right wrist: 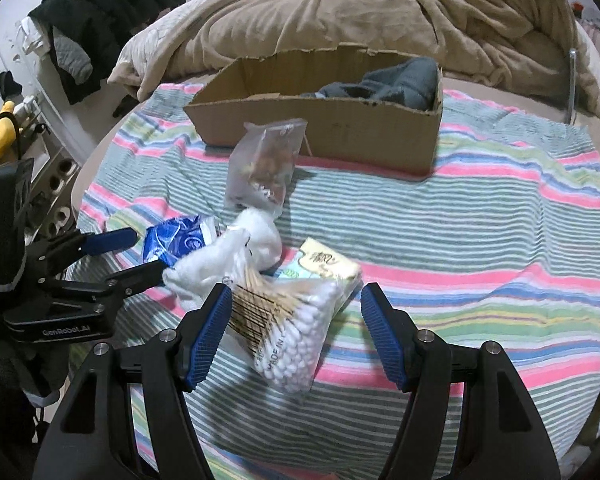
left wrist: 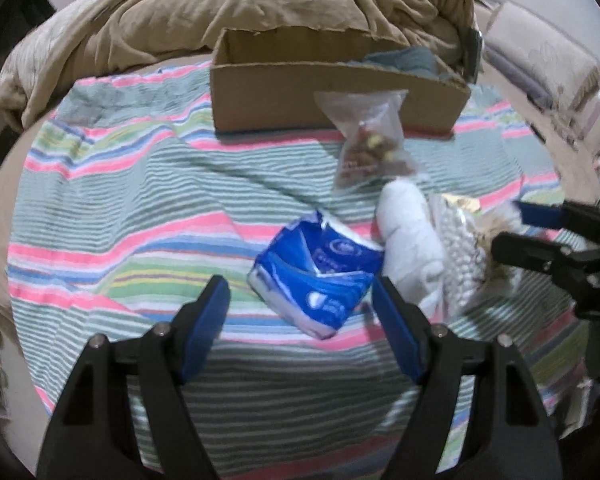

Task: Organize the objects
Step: 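Grasp the cotton swab bag with the right gripper, then grasp the blue tissue pack with the left gripper while the right gripper carries the swab bag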

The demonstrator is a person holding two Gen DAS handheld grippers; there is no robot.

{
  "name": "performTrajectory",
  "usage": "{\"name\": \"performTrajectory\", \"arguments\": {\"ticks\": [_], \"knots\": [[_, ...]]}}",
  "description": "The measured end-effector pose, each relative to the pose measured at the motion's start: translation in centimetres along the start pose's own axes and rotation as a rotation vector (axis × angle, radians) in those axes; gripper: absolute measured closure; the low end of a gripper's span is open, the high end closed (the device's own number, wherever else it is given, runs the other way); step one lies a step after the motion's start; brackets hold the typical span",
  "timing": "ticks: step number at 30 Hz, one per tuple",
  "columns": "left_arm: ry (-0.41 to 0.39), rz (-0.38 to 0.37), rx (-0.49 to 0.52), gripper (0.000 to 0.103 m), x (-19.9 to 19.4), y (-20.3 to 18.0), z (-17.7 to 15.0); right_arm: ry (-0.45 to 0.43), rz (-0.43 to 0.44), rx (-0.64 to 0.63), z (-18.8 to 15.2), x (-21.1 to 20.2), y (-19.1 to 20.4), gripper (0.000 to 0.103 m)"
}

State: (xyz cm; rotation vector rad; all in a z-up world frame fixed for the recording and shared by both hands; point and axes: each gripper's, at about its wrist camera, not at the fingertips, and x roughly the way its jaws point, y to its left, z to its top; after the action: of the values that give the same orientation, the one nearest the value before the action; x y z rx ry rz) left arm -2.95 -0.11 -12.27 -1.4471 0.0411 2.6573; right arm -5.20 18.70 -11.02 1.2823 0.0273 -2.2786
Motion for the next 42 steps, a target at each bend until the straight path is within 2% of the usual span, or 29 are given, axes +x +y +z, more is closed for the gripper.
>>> {"name": "performTrajectory", "arguments": {"ticks": [6,10,12,13,15,21,31,42], "knots": [[0.007,0.066,0.084,0.026,1.6,-1.0,-0.1,0.026,0.028,-0.003,-0.5,0.8,0.2,0.033],[-0.002,0.056,0.076,0.026,2.1,-0.9,0.4,0.045,0.044,-0.012,-0.7,1.2,0.7,0.033],[-0.006,0.035,0.059,0.027,2.3,-0.5,0.5,0.059,0.046,-0.025,-0.8,1.4,1.1,0.042],[-0.011,0.026,0.051,0.028,2.3,-0.4,0.6,0.061,0.04,-0.036,-0.9,1.5,1.4,0.043],[-0.023,0.007,0.033,0.043,2.2,-0.2,0.7,0.057,0.035,-0.05,-0.9,1.4,1.5,0.05],[-0.037,-0.054,-0.003,0.056,1.6,0.4,0.9,0.042,0.033,-0.062,-0.8,0.6,1.0,0.061],[-0.072,-0.096,-0.059,0.058,-0.3,1.2,1.5,-0.019,-0.003,-0.048,0.1,-2.0,-0.3,0.062],[-0.154,-0.092,-0.107,0.058,-3.3,2.8,3.4,-0.091,-0.027,-0.035,2.5,-3.8,-1.4,0.062]]}}
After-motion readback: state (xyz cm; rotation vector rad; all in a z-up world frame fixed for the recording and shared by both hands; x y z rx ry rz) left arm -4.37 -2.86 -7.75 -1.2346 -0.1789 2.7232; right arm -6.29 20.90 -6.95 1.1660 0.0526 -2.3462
